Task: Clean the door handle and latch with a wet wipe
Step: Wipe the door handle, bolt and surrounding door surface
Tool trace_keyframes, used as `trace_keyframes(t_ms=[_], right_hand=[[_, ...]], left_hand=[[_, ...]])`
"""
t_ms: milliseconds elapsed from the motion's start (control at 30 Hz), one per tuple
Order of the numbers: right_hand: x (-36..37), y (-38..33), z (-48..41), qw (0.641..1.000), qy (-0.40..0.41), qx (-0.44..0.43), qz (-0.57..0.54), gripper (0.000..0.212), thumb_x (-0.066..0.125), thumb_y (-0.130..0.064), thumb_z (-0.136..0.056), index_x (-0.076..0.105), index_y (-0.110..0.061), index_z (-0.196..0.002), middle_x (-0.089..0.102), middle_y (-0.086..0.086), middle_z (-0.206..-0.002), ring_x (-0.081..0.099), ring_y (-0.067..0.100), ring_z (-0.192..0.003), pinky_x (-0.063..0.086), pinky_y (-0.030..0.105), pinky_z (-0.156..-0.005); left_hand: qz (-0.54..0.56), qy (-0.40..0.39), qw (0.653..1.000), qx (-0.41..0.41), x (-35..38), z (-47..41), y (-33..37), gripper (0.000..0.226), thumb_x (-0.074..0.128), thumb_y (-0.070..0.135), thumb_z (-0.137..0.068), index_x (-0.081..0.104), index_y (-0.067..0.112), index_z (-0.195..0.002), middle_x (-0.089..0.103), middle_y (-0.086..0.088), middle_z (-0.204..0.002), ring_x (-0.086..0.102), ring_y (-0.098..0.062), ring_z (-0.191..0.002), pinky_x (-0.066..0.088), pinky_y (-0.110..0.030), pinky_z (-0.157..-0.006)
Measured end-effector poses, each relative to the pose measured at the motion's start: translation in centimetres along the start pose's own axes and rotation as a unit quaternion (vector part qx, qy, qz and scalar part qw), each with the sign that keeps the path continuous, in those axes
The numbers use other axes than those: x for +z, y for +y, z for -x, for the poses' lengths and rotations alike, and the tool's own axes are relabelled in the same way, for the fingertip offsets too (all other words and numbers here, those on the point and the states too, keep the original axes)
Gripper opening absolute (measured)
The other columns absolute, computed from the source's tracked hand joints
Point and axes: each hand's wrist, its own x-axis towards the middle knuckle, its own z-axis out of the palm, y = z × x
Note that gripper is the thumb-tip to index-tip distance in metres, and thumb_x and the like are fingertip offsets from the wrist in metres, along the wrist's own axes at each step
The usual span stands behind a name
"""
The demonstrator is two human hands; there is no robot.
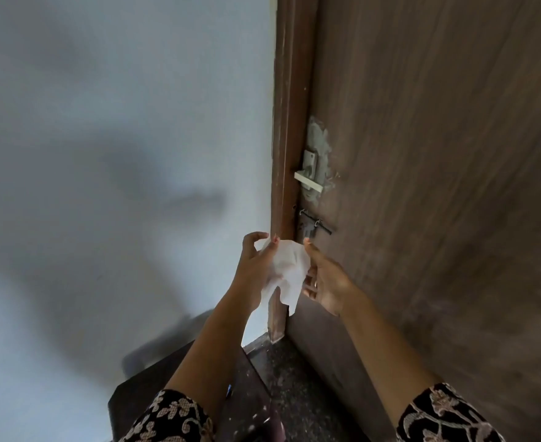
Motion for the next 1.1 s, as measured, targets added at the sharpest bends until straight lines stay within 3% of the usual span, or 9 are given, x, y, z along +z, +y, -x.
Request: trace_keyframes(t_ms=[100, 267, 400, 467, 533, 667, 800, 967, 1100], right_hand=[[-0.9, -1.4, -0.1, 0.996, 0.018, -0.075, -0.045, 0.013, 0.058, -0.020, -0.092, 0.066, -0.012, -0.098, 0.065, 0.009, -0.095, 0.059, 0.018, -0.078, 0.048, 0.030, -0.070], [-2.6, -3.6, -0.9, 0.990, 0.055, -0.075, -0.108, 0.013, 0.049, -0.021, -0.097, 0.061, -0.016, -0.099, 0.067, 0.003, -0.088, 0.062, 0.016, -0.076, 0.056, 0.036, -0.065], [-3.2, -5.2, -1.9, 0.997, 0.032, -0.067, -0.019, 0.015, 0.054, -0.025, -0.094, 0.063, -0.014, -0.101, 0.068, 0.005, -0.096, 0.064, 0.019, -0.086, 0.053, 0.042, -0.080], [-3.5, -6.2, -2.3, 0.997, 0.012, -0.059, 0.044, 0.017, 0.060, -0.022, -0.091, 0.063, -0.010, -0.104, 0.069, 0.006, -0.096, 0.064, 0.020, -0.086, 0.054, 0.040, -0.077], [-3.5, -7.2, -3.0, 0.992, 0.030, -0.067, 0.102, 0.016, 0.062, -0.016, -0.090, 0.061, -0.009, -0.104, 0.069, 0.005, -0.090, 0.064, 0.018, -0.079, 0.054, 0.034, -0.070], [-3.0, -9.0, -5.7, 0.970, 0.136, -0.142, 0.141, 0.036, 0.066, -0.014, -0.086, 0.052, -0.013, -0.120, 0.061, 0.009, -0.116, 0.061, 0.024, -0.098, 0.053, 0.035, -0.078], [-1.7, -10.7, -7.5, 0.958, 0.107, -0.199, 0.176, 0.023, 0.061, -0.005, -0.088, 0.064, -0.016, -0.109, 0.062, 0.010, -0.119, 0.060, 0.026, -0.105, 0.054, 0.037, -0.086], [-0.5, -12.0, -8.5, 0.859, 0.165, -0.297, 0.382, 0.028, 0.065, -0.009, -0.086, 0.067, -0.013, -0.113, 0.059, -0.005, -0.105, 0.056, 0.011, -0.098, 0.051, 0.024, -0.084], [0.1, -12.6, -9.2, 0.820, 0.219, -0.327, 0.416, 0.015, 0.069, -0.021, -0.084, 0.069, -0.012, -0.096, 0.056, -0.004, -0.098, 0.055, 0.011, -0.089, 0.045, 0.019, -0.076]], left_hand=[[0.014, -0.028, 0.997, 0.064, 0.3, -0.3, 0.3, 0.029, 0.054, 0.012, -0.095, 0.047, 0.018, -0.124, 0.060, -0.008, -0.107, 0.061, -0.024, -0.089, 0.057, -0.024, -0.061], [-0.071, 0.027, 0.990, 0.121, 1.0, -1.8, 0.7, 0.024, 0.046, 0.009, -0.096, 0.062, 0.024, -0.087, 0.062, 0.002, -0.095, 0.056, -0.022, -0.092, 0.051, -0.032, -0.077], [-0.040, -0.007, 0.995, 0.096, 1.6, -3.0, 1.0, 0.014, 0.060, 0.009, -0.090, 0.061, 0.022, -0.086, 0.063, 0.002, -0.092, 0.060, -0.021, -0.093, 0.057, -0.033, -0.072], [-0.057, 0.000, 0.992, 0.109, 1.5, -4.2, 1.0, 0.014, 0.066, 0.006, -0.085, 0.062, 0.019, -0.087, 0.064, 0.003, -0.087, 0.060, -0.017, -0.086, 0.055, -0.026, -0.066], [-0.063, 0.023, 0.991, 0.113, 1.2, -5.7, 1.0, 0.014, 0.069, 0.007, -0.084, 0.065, 0.021, -0.082, 0.066, 0.003, -0.086, 0.060, -0.020, -0.090, 0.057, -0.032, -0.076], [-0.055, 0.061, 0.990, 0.112, 0.8, -9.1, 1.8, 0.017, 0.064, 0.007, -0.087, 0.068, 0.023, -0.082, 0.065, -0.001, -0.101, 0.059, -0.022, -0.102, 0.058, -0.038, -0.082], [-0.095, 0.019, 0.988, 0.121, 1.1, -12.5, 4.0, 0.026, 0.054, 0.006, -0.093, 0.066, 0.025, -0.081, 0.061, -0.007, -0.111, 0.057, -0.026, -0.108, 0.058, -0.037, -0.079], [-0.094, -0.061, 0.989, 0.095, 1.3, -15.8, 6.1, 0.013, 0.064, 0.013, -0.089, 0.066, 0.024, -0.082, 0.059, 0.000, -0.101, 0.058, -0.024, -0.107, 0.058, -0.026, -0.069], [-0.257, -0.085, 0.950, 0.153, 1.5, -17.3, 5.6, 0.019, 0.078, 0.020, -0.076, 0.065, 0.016, -0.089, 0.062, 0.000, -0.093, 0.061, -0.015, -0.086, 0.052, -0.017, -0.069]])
